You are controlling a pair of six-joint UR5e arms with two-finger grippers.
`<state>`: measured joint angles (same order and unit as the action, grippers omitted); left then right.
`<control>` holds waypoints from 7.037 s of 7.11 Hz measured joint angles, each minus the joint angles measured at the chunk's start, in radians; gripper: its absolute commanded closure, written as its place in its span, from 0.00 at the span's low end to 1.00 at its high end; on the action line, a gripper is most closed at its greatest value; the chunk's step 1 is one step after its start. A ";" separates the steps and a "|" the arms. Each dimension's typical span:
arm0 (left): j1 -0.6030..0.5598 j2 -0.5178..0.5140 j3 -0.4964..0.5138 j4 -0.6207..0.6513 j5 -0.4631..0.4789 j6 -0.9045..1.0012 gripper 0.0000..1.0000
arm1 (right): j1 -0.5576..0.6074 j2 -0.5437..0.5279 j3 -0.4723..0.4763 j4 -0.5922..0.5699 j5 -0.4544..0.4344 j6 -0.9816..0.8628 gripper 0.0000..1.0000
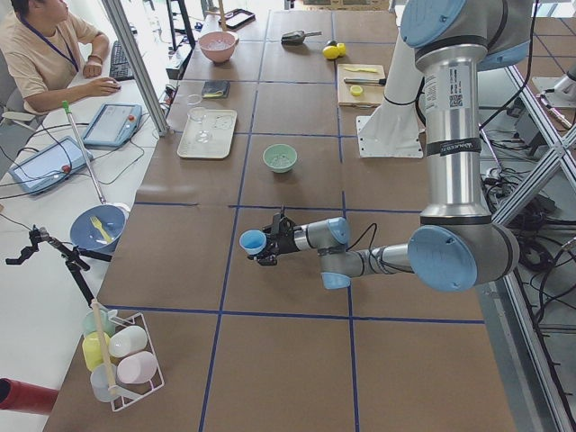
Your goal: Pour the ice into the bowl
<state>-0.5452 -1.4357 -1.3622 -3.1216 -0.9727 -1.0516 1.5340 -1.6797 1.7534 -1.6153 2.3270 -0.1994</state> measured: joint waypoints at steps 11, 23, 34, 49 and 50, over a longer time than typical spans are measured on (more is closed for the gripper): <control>-0.167 0.049 -0.101 -0.065 -0.281 0.255 0.00 | 0.000 0.000 0.001 0.000 0.000 0.001 0.00; -0.901 0.026 -0.324 0.832 -1.195 1.032 0.00 | 0.000 -0.012 0.067 0.001 -0.001 0.175 0.00; -1.119 -0.032 -0.393 1.611 -1.455 1.200 0.00 | -0.185 0.013 0.142 0.220 0.052 0.391 0.00; -1.121 -0.034 -0.408 1.562 -1.459 1.200 0.00 | -1.117 1.236 -0.618 0.251 -0.595 1.524 0.11; -1.121 -0.034 -0.408 1.562 -1.459 1.200 0.00 | -1.119 1.217 -0.617 0.253 -0.596 1.508 0.52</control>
<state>-1.6659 -1.4696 -1.7702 -1.5601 -2.4314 0.1488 0.4153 -0.4631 1.1361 -1.3622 1.7310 1.3084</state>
